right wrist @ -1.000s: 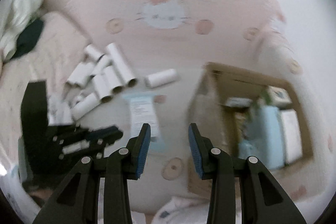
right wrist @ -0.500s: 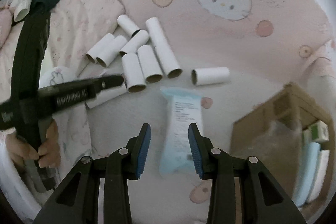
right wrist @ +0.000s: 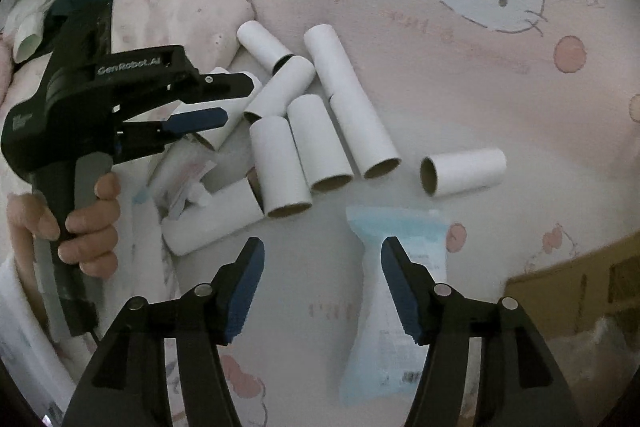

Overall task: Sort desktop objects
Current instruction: 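Move both open grippers over the pile of white tubes, then close the right gripper on a white tube while the left gripper closes on another tube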

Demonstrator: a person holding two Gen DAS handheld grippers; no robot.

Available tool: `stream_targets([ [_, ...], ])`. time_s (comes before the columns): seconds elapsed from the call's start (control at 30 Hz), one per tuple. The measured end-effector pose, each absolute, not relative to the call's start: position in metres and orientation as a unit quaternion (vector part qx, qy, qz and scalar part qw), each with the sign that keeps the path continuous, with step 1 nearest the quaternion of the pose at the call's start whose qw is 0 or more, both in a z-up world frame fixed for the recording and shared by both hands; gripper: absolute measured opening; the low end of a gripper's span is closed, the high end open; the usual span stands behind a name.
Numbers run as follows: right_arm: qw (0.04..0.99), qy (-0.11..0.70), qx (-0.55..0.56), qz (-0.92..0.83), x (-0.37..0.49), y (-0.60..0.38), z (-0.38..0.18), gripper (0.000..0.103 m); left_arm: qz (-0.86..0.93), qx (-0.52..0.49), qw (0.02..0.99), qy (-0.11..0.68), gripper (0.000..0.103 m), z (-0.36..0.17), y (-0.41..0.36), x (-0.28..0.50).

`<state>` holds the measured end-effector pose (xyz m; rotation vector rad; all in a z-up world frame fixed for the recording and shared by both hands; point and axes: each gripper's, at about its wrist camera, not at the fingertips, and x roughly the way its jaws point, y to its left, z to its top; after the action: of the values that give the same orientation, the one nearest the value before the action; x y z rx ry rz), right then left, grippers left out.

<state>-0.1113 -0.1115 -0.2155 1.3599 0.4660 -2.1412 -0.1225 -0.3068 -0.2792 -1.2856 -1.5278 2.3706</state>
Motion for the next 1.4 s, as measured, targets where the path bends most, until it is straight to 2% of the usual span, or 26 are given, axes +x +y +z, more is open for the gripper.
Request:
stream_targets([
  [0.13,0.280,0.177,0.514,-0.791,-0.125,-0.126,-0.230,0.059,0.741,-0.467,0.006,-0.482,0.051,-0.296,-0.300,-0.136],
  [0.5,0.297,0.189,0.541,-0.764,-0.151,-0.160,-0.280,0.059,0.737,-0.514,-0.011,-0.438,0.051,-0.311,-0.286,-0.156],
  [0.7,0.304,0.153,0.556,-0.758,-0.165,-0.159,-0.297,0.059,0.744,-0.528,-0.005,-0.409,0.049,-0.314,-0.274,-0.167],
  [0.9,0.308,0.093,0.591,-0.740,-0.182,-0.155,-0.315,0.058,0.735,-0.525,0.010,-0.429,0.049,-0.320,-0.278,-0.168],
  [1.0,0.299,0.063,0.610,-0.732,-0.191,-0.151,-0.323,0.053,0.732,-0.523,0.011,-0.435,0.049,-0.323,-0.280,-0.166],
  [1.17,0.306,0.103,0.600,-0.732,-0.182,-0.156,-0.319,0.048,0.711,-0.515,0.022,-0.478,0.049,-0.331,-0.288,-0.162],
  [1.4,0.299,0.135,0.578,-0.748,-0.172,-0.153,-0.302,0.047,0.731,-0.483,0.065,-0.478,0.048,-0.315,-0.284,-0.158],
])
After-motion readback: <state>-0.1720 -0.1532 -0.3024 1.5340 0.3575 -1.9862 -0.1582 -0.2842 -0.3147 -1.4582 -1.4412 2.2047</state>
